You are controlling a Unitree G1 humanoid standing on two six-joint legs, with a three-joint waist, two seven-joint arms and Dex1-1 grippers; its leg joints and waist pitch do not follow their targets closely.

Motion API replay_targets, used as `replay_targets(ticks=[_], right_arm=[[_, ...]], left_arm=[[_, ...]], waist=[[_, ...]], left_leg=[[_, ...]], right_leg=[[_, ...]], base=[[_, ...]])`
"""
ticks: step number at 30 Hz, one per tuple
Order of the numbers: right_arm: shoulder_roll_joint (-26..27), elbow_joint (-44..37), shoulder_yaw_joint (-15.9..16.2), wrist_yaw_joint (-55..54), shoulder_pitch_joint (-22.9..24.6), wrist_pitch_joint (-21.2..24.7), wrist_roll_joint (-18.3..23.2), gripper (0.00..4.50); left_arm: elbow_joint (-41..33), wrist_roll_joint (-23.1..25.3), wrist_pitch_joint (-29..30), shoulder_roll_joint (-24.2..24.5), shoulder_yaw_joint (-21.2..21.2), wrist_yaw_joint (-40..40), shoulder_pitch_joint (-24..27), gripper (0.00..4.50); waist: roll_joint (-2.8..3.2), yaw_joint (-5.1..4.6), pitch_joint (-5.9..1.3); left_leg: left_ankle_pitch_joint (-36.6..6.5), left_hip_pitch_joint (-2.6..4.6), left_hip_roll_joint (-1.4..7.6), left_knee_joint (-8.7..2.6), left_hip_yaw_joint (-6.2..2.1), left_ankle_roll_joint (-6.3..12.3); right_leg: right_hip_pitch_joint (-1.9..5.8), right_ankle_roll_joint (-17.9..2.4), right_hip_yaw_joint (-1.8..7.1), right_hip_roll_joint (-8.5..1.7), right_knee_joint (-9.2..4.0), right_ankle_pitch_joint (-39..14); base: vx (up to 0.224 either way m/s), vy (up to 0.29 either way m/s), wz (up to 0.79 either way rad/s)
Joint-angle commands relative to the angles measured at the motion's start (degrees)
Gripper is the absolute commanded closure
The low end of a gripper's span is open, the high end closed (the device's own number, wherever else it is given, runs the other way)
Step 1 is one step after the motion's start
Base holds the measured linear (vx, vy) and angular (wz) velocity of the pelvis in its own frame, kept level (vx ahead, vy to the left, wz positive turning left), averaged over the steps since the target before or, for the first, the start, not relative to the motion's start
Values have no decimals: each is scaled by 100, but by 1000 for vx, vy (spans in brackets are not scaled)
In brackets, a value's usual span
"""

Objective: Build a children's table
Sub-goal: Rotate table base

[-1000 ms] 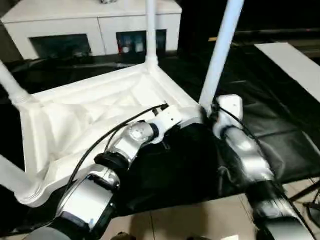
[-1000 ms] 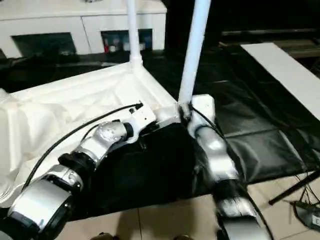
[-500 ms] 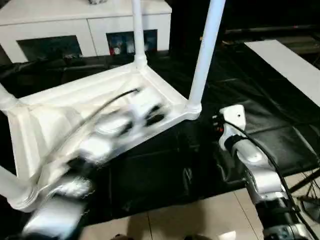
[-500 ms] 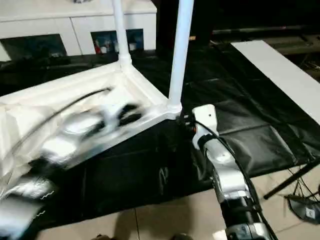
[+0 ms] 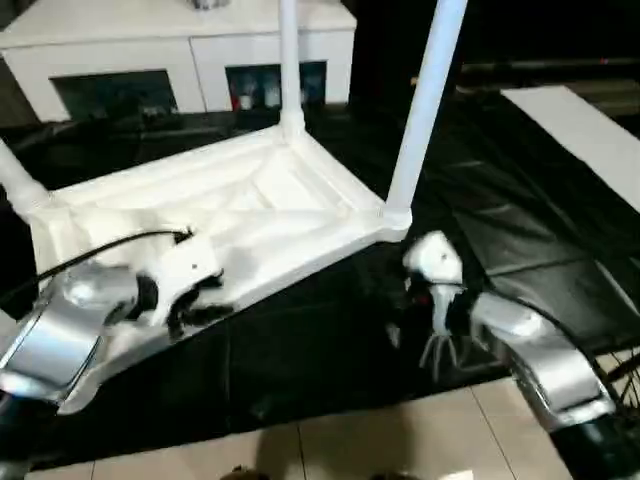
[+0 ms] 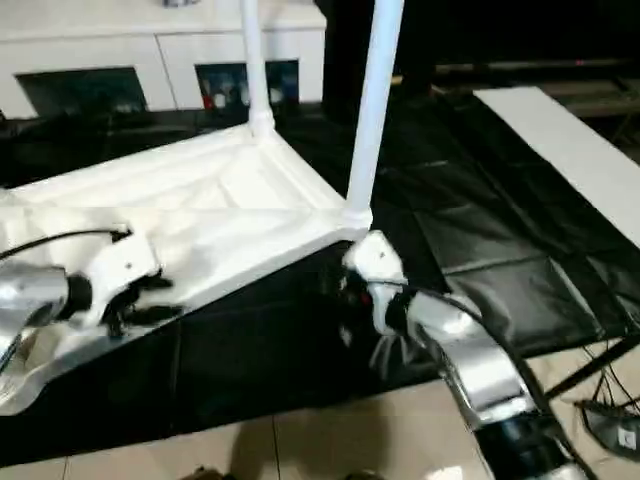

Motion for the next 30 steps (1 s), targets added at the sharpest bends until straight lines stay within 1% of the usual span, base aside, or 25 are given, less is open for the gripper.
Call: replay_targets(ticks=[1,2,3,4,5,6,7,10,12,13,14,15,17,19,21,24,25,26,28,30], right_arm=[[-70,-202,55,134,29,77,15,92],[-102,-233,72,161,38,86,1,92],[-151,-335,94,215,58,155,7,92],[-161,-372,106,224,62,182,12,92],[-178,-413,115,242,64,219,19,92],[-188,-439,128,262,62,237,22,92],[-207,-480,149,292,63,277,23,92],[-233,-513,187,353,54,316,10,92],[-261,-529,217,394,50,340,-12,92],[-270,-533,226,406,50,344,-18,92],[-277,-532,237,412,64,339,-27,92],[-278,-532,239,413,67,338,-29,92],[-292,-533,264,424,79,332,-50,92],[-293,-548,280,432,86,347,-67,92],[-283,-563,287,435,93,363,-78,92],[-287,-567,294,437,91,366,-88,92],[-292,-566,299,436,88,363,-86,92],[-297,-550,299,429,80,355,-85,92],[-300,-527,296,430,72,340,-93,92],[-296,-522,289,436,71,336,-107,92]], left_arm=[[-174,-9,139,97,1,-30,11,219],[-189,63,150,130,-25,-9,27,219],[-214,241,263,167,-51,84,45,219],[-211,286,315,165,-50,128,43,219],[-229,304,416,167,-47,159,38,235],[-243,316,466,184,-57,162,28,235],[-267,302,573,212,-59,212,23,247],[-271,247,651,289,-89,231,22,271],[-268,242,681,334,-116,232,36,278],[-262,246,686,342,-121,231,42,301],[-263,254,730,329,-123,214,62,301],[-263,255,738,326,-124,210,66,310],[-264,276,762,314,-140,205,91,321],[-275,289,796,308,-172,216,110,345],[-307,255,858,325,-219,215,125,355],[-334,226,893,350,-249,234,139,391],[-337,227,896,361,-256,229,145,396],[-335,233,898,377,-271,219,153,399],[-322,247,890,380,-277,226,155,429],[-276,267,830,331,-253,296,128,439]], waist=[[33,-5,-325],[28,-9,-326],[27,-16,-323],[24,-20,-321],[22,-24,-319],[25,-24,-323],[44,-25,-325],[34,-29,-336],[32,-24,-339],[33,-24,-341],[34,-23,-346],[40,-23,-356],[46,-19,-363],[38,-19,-369],[40,-17,-376],[44,-9,-380],[49,-9,-387],[43,-14,-386],[43,-15,-381],[44,-13,-380]], left_leg=[[-2081,161,170,-512,-111,-181],[-2089,154,166,-511,-114,-182],[-2100,161,169,-513,-119,-183],[-2105,163,165,-508,-120,-183],[-2107,159,161,-508,-123,-187],[-2111,164,161,-506,-126,-191],[-2115,161,159,-507,-134,-197],[-2148,170,153,-499,-134,-205],[-2112,164,153,-496,-135,-189],[-2078,164,154,-495,-132,-180],[-2042,162,155,-494,-133,-179],[-1946,157,152,-486,-127,-176],[-1853,155,152,-481,-123,-158],[-1782,146,147,-472,-119,-126],[-1676,145,148,-465,-117,-98],[-1607,148,151,-459,-112,-79],[-1567,145,152,-456,-114,-72],[-1542,146,148,-453,-111,-58],[-1569,145,146,-453,-111,-57],[-1589,152,148,-452,-111,-63]], right_leg=[[161,-1020,171,-180,-399,-1943],[166,-1000,170,-179,-401,-1964],[163,-938,172,-180,-413,-2049],[159,-921,172,-178,-414,-2083],[164,-886,174,-179,-423,-2157],[162,-878,172,-183,-421,-2185],[156,-872,170,-186,-427,-2213],[147,-910,165,-173,-423,-2134],[154,-930,164,-174,-416,-2066],[153,-946,165,-171,-410,-2003],[161,-960,164,-173,-402,-1950],[172,-1009,163,-169,-387,-1782],[180,-1062,163,-168,-371,-1627],[197,-1085,161,-173,-362,-1550],[204,-1111,160,-169,-349,-1435],[208,-1149,161,-167,-338,-1317],[216,-1169,157,-164,-324,-1243],[219,-1189,155,-162,-324,-1203],[221,-1190,154,-164,-328,-1257],[219,-1187,156,-167,-331,-1292]], base=[[0,0,0],[0,0,0],[0,0,0],[0,0,0],[0,0,0],[0,0,0],[0,0,0],[0,0,0],[0,0,0],[0,0,0],[0,0,0],[0,0,0],[0,0,0],[0,0,0],[0,0,0],[0,0,0],[0,0,0],[0,0,0],[0,0,0],[0,0,0]])
